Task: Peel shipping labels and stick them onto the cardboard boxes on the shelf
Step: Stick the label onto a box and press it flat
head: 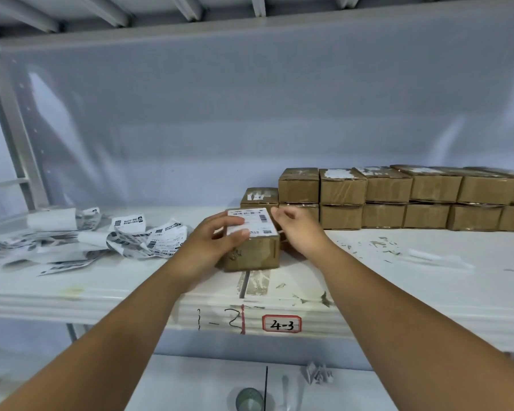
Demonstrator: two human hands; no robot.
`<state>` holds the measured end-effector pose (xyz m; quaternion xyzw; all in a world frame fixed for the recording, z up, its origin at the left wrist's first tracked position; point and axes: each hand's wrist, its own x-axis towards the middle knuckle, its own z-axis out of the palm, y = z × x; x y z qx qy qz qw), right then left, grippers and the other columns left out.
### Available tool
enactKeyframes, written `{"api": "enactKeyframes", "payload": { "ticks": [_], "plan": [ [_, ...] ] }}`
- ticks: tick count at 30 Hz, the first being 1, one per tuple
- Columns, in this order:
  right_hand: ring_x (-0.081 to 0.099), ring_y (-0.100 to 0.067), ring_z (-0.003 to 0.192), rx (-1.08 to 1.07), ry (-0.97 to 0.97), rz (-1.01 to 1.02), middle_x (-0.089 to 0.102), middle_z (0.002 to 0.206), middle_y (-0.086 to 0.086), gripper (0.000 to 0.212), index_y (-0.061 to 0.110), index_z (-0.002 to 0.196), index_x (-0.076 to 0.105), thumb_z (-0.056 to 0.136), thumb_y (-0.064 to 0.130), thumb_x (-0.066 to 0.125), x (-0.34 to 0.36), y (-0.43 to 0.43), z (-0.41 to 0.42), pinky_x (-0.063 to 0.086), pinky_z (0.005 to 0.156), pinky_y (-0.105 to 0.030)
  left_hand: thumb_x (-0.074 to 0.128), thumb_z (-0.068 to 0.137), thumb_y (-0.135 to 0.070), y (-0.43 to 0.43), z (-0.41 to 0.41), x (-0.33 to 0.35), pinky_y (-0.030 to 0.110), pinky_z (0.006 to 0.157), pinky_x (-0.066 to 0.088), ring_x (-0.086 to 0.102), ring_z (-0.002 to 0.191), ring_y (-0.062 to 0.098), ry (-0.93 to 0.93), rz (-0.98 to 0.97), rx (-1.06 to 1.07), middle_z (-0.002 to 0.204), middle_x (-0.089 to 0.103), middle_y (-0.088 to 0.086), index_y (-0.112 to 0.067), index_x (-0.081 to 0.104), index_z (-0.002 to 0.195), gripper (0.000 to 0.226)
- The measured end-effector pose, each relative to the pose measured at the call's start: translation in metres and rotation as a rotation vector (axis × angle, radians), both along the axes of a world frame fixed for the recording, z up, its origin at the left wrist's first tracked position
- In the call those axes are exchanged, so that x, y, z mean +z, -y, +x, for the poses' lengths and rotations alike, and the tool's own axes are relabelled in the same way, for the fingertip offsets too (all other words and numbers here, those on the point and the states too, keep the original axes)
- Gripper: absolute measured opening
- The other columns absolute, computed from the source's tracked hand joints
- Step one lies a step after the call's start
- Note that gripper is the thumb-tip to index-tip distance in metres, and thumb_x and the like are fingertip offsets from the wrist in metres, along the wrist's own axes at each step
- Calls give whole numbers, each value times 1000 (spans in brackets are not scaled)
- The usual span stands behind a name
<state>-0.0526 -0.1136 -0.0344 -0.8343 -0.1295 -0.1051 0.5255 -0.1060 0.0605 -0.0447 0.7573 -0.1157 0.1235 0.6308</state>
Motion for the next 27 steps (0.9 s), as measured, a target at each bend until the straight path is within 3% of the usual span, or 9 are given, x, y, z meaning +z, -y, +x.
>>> {"api": "enactKeyframes", "payload": {
  "ticks": [1, 3, 5, 7, 10, 13, 18, 23, 27],
  "plan": [
    [61, -5, 81, 81, -35, 25, 65, 95, 12, 26, 23, 109, 63, 96, 41, 48, 0, -1, -4, 46, 66, -21, 66, 85, -19, -2, 3, -2, 12, 68, 48, 58, 97, 13, 58, -15, 88, 109, 57, -13, -20, 68, 98, 13],
    [57, 5, 75, 196, -81, 17, 62, 90, 18, 19, 26, 108, 62, 94, 38, 54, 1, -2, -7, 44, 59, -10, 60, 91, -15, -9, 11, -7, 17, 78, 45, 58, 101, 15, 179, 72, 294, 108, 62, -6, -21, 68, 89, 10],
    [58, 5, 82, 237, -85, -13, 64, 100, 14, 28, 26, 117, 62, 91, 38, 59, -1, -4, -7, 46, 69, -9, 58, 92, -19, -10, 11, -9, 25, 92, 41, 55, 110, 15, 216, 150, 418, 113, 63, -3, -22, 68, 90, 11],
    [60, 0, 89, 252, -82, -46, 65, 110, 8, 37, 26, 125, 59, 90, 38, 61, -3, -7, -7, 48, 76, -16, 64, 87, -28, -8, 8, -8, 22, 99, 32, 47, 120, 12, 247, 247, 447, 123, 58, -3, -25, 69, 94, 9],
    [62, -3, 85, 201, -40, -90, 62, 106, 8, 31, 25, 125, 58, 94, 28, 58, -5, -9, -7, 51, 68, -19, 72, 77, -41, -1, 2, -9, 23, 106, 18, 27, 133, 14, 282, 615, 401, 140, 44, -8, -30, 60, 121, 47],
    [59, -8, 92, 10, 87, -155, 63, 109, 6, 24, 23, 118, 60, 95, 20, 55, -5, -9, 0, 47, 74, -20, 66, 82, -42, 2, -1, -11, 30, 106, 25, 21, 134, 17, 314, 870, 470, 143, 40, -7, -32, 45, 136, 58],
    [51, -17, 119, -88, 226, -390, 55, 133, -1, 35, 20, 129, 56, 96, 14, 48, 8, -19, 13, 40, 96, -27, 56, 90, -17, -2, 4, -15, 32, 111, 15, 13, 136, 27, 298, 756, 592, 144, 31, 13, -22, 52, 133, 43],
    [28, -26, 140, -9, 349, -740, 34, 151, -8, 59, 17, 144, 37, 88, 2, 48, 26, -49, 36, 25, 113, -30, 46, 92, -5, -7, 5, -13, 37, 115, 10, 14, 132, 16, 249, 624, 554, 144, 27, 16, -20, 54, 131, 42],
    [0, -35, 145, -55, 265, -1108, 9, 158, -11, 71, 26, 150, 20, 88, 8, 50, 26, -67, 53, 9, 117, -53, 46, 91, -5, -9, 10, -14, 30, 111, 23, 26, 133, 32, 184, 547, 526, 150, 16, 13, -24, 51, 134, 47]
  ]
}}
